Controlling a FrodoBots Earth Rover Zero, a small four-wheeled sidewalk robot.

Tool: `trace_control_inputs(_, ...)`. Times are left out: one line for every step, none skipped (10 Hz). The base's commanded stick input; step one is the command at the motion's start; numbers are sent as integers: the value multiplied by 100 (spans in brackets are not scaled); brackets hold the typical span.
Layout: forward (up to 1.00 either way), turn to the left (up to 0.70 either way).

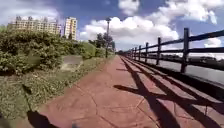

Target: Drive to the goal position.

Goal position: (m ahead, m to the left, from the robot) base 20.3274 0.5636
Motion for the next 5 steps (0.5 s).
trace_control_inputs(85,-10)
trace_control_inputs(85,0)
trace_control_inputs(85,0)
trace_control_inputs(85,0)
trace_control_inputs(85,0)
